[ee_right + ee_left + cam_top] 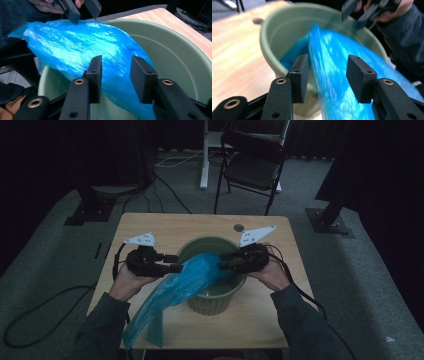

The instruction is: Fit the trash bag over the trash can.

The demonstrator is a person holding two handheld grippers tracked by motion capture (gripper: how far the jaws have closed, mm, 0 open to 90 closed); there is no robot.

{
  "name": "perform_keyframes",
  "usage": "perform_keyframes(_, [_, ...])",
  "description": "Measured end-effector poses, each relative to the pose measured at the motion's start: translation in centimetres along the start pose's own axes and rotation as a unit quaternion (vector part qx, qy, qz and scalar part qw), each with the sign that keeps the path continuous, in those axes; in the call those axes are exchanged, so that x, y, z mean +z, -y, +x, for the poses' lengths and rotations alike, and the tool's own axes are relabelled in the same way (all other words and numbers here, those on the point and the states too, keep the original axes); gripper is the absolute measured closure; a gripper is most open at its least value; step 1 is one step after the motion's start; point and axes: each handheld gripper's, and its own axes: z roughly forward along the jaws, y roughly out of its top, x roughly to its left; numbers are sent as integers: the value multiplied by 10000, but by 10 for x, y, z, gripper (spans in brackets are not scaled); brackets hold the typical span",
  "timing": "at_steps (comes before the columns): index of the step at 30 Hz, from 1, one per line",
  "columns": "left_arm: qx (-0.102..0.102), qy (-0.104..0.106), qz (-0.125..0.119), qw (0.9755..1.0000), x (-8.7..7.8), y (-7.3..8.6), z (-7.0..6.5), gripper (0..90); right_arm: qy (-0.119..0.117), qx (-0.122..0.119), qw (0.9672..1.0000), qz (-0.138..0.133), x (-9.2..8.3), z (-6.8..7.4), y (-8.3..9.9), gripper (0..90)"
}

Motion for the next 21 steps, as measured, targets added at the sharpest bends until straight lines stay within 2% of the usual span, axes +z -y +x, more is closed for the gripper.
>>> perform_keyframes(3, [68, 142, 112, 9998, 5, 0, -1, 577, -8, 12, 10000, -34, 0, 0, 0, 574])
perform_keyframes(7, [284, 265, 236, 9990, 13, -7, -5, 779, -39, -26, 10000, -34, 2, 1, -1, 538])
perform_keyframes(10, [379, 348, 186, 9985, 18, -16, -7, 855, -25, -47, 10000, -28, 4, 3, -2, 506])
perform_keyframes(14, [469, 225, 40, 9986, 23, -29, -6, 885, 108, -101, 9999, -66, 4, 4, -5, 476])
perform_keyframes(21, [303, 264, -468, 9981, 29, -47, -4, 889, 140, -167, 9998, -14, 8, 6, -7, 477])
